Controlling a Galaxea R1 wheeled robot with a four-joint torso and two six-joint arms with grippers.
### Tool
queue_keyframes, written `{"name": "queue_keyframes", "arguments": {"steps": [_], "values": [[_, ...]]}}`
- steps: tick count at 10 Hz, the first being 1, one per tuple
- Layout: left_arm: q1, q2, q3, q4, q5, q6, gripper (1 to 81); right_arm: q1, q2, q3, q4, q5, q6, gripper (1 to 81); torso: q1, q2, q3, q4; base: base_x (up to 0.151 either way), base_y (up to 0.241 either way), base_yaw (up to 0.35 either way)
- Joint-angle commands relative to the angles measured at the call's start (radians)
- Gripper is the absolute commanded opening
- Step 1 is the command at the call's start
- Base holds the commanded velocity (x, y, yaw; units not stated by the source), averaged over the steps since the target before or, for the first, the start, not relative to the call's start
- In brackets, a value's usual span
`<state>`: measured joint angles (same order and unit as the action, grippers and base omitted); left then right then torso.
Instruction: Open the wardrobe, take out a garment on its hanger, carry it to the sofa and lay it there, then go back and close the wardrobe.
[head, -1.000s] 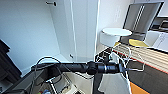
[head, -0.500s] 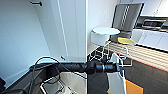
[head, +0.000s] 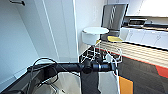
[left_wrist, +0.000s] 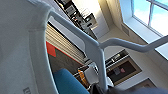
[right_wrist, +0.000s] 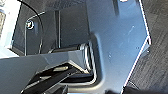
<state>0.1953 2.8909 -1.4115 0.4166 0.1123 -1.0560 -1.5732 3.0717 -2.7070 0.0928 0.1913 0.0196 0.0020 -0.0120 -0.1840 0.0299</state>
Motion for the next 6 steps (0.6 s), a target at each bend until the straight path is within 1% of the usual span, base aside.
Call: {"name": "queue_keyframes", "arguments": {"steps": [1, 2, 6], "values": [[-0.167, -0.002, 0.054, 0.036, -0.036, 0.011, 1.0, 0.02, 0.005, 0.007, 0.004, -0.058, 0.0, 81.1, 0.0, 0.0, 0.0, 0.0, 0.0, 0.0, -0.279], [-0.159, -0.01, 0.068, 0.056, -0.02, 0.011, 1.0, 0.018, 0.005, 0.007, 0.002, -0.058, 0.0, 81.1, 0.0, 0.0, 0.0, 0.0, 0.0, 0.0, -0.28], [-0.155, -0.031, 0.106, 0.064, -0.019, 0.01, 1.0, 0.017, 0.006, 0.007, 0.001, -0.056, 0.0, 81.1, 0.0, 0.0, 0.0, 0.0, 0.0, 0.0, -0.279]]}}
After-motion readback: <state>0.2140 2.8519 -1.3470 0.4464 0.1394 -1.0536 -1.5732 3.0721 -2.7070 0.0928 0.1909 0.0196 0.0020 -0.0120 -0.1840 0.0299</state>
